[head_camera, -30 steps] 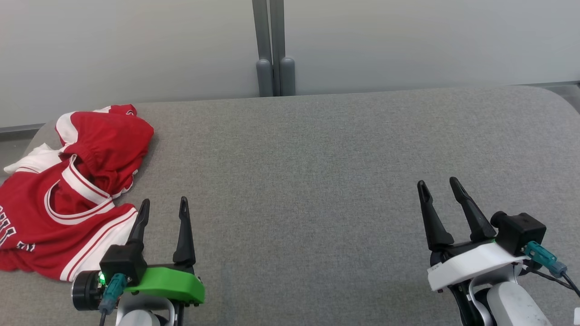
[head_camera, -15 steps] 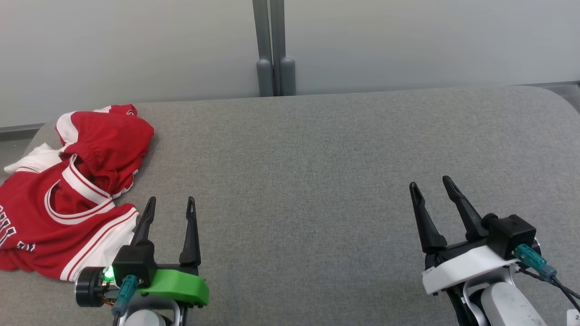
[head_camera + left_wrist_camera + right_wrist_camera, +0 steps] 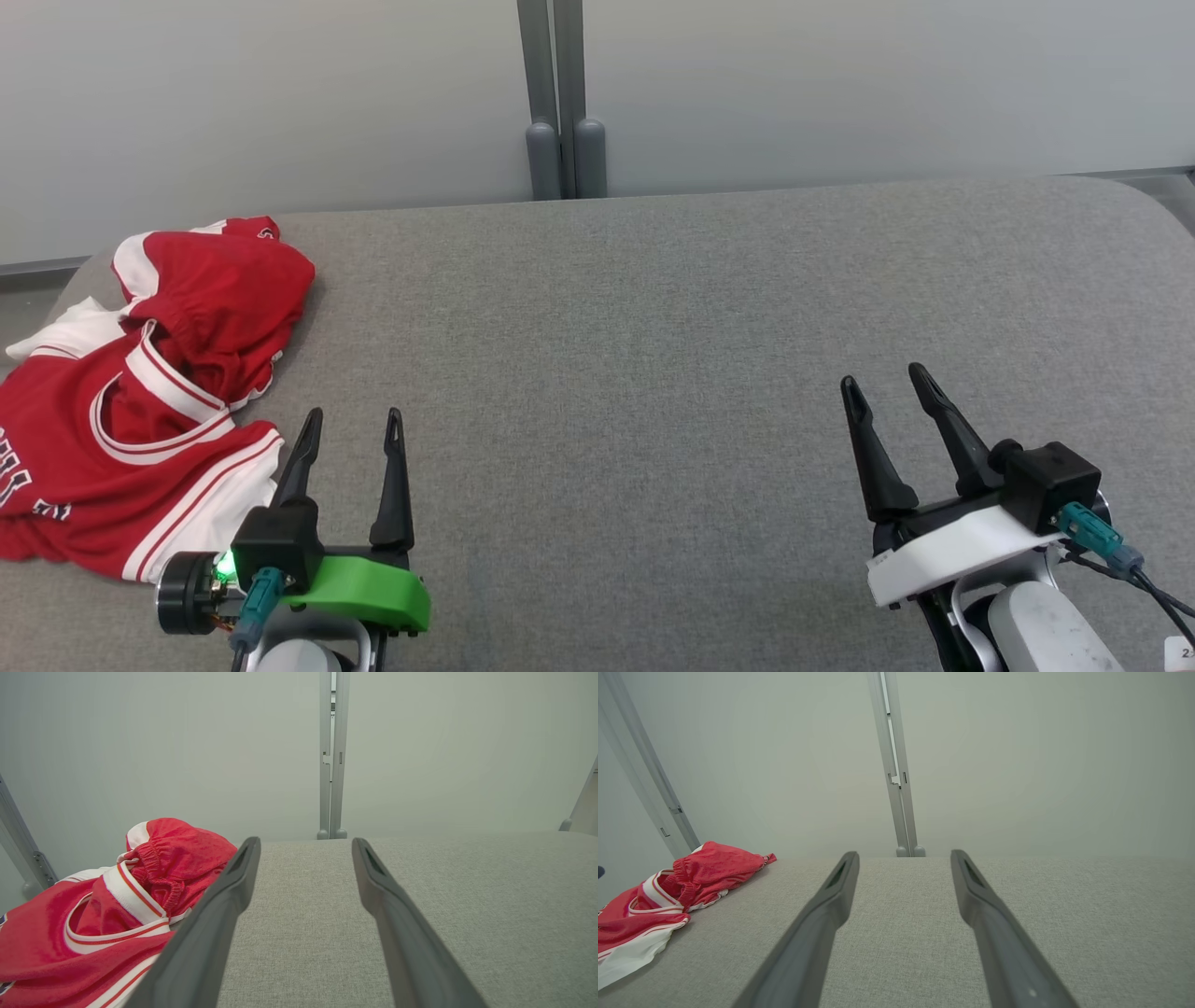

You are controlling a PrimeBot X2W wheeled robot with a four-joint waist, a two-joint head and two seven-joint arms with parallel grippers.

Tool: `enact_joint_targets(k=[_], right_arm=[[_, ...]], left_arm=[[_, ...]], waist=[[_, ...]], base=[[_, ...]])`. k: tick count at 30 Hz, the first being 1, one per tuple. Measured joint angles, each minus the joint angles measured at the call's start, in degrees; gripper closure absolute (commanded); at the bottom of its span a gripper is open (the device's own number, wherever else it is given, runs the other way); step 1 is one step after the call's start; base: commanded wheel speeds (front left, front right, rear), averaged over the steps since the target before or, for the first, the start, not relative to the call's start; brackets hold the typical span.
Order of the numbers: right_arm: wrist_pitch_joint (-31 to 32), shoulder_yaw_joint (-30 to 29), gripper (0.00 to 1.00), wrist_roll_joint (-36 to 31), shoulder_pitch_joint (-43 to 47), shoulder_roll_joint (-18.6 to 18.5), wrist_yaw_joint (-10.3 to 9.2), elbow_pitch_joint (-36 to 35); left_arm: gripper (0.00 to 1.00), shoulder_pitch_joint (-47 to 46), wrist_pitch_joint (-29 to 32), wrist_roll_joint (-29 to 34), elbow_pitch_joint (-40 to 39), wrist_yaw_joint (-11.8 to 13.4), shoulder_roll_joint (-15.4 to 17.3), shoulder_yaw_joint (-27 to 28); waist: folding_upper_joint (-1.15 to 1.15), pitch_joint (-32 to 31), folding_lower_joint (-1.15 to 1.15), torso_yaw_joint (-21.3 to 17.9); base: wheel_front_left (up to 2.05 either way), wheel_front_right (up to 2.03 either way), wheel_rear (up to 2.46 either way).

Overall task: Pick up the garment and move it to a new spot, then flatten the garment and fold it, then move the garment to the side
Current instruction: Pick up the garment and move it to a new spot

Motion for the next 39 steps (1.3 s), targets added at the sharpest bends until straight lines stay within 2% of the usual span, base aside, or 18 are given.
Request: enact_joint_targets(k=[7,14,33,39], right_arm=[[-0.01,0.05,0.00,0.18,0.14,0.14,0.00,0.25],[-0.01,1.78,0.00,1.25,0.52,0.35,0.00,1.18],[-0.03,3.42,0.00,3.74,0.49,1.31,0.00,2.83],[-0.04,3.64,0.00,3.89,0.43,1.44,0.01,2.94]], left_arm=[[0.00,-0.38,-0.01,-0.20,1.21,-0.27,0.00,0.31],[0.00,-0.41,-0.01,-1.23,3.10,-0.01,0.02,1.30],[0.00,-0.74,-0.01,-3.56,6.70,0.75,0.20,4.43],[0.00,-0.59,-0.01,-3.66,6.72,0.71,0.21,4.98]], waist=[[0.00,-0.03,0.00,1.06],[0.00,-0.28,0.00,4.27],[0.00,-0.70,0.00,19.94],[0.00,-0.75,0.00,23.61]], base=[[0.00,0.00,0.00],[0.00,0.00,0.00],[0.00,0.00,0.00],[0.00,0.00,0.00]])
